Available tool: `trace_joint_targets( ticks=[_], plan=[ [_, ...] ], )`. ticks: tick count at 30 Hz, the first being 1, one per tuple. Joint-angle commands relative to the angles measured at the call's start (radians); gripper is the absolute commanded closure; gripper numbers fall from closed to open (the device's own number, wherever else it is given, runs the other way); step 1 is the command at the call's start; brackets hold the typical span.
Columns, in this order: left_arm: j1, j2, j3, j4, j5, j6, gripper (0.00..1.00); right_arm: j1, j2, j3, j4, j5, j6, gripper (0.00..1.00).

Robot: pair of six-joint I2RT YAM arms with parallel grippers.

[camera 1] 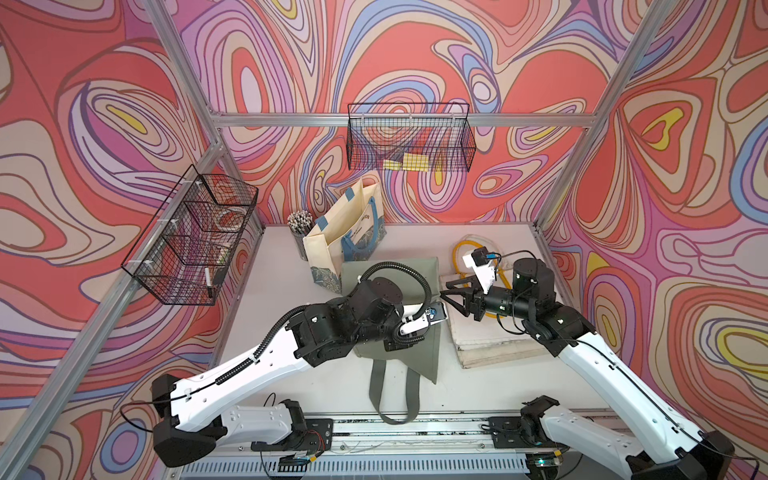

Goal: Put away the canvas bag
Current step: Press the canvas bag.

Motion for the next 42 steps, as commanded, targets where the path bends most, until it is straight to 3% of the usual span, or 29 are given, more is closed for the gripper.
trace_joint_targets(
  ticks=[1, 3, 11, 14, 21, 25, 27, 29, 32, 37, 42],
  plan=[
    [-0.005, -0.003, 0.002, -0.030, -0.032, -0.049, 1.00, 0.002, -0.006, 0.012, -0.009, -0.067, 0.156, 0.45],
    [-0.007, -0.001, -0.007, -0.026, -0.017, -0.050, 1.00, 0.003, -0.011, -0.004, 0.044, -0.056, 0.238, 0.38],
    [-0.016, 0.015, -0.004, -0.042, -0.016, -0.054, 1.00, 0.001, -0.023, -0.025, 0.143, -0.013, 0.378, 0.29],
    [-0.023, 0.014, -0.005, -0.042, -0.017, -0.060, 1.00, 0.002, 0.046, 0.021, 0.097, -0.032, 0.376, 0.32],
    [-0.048, 0.018, 0.009, -0.069, -0.047, -0.047, 1.00, 0.001, 0.194, 0.188, -0.102, -0.041, 0.252, 0.55],
    [-0.049, 0.021, 0.030, -0.091, -0.041, -0.043, 0.76, 0.002, 0.211, 0.241, -0.141, -0.057, 0.190, 0.78],
    [-0.049, 0.016, 0.056, -0.117, -0.042, -0.030, 0.46, 0.001, 0.207, 0.247, -0.149, -0.060, 0.154, 0.90],
    [-0.049, -0.009, 0.074, -0.124, -0.065, 0.005, 0.25, 0.002, 0.204, 0.250, -0.161, -0.062, 0.119, 0.97],
    [-0.045, -0.039, 0.128, -0.150, -0.147, 0.069, 0.07, 0.002, 0.207, 0.253, -0.164, -0.079, 0.087, 0.98],
    [0.037, 0.019, 0.288, -0.311, -0.140, 0.115, 0.06, 0.001, 0.245, 0.276, -0.196, -0.097, 0.070, 0.99],
    [0.116, 0.095, 0.324, -0.351, -0.099, 0.104, 0.06, 0.001, 0.244, 0.279, -0.217, -0.091, 0.061, 1.00]
  ],
)
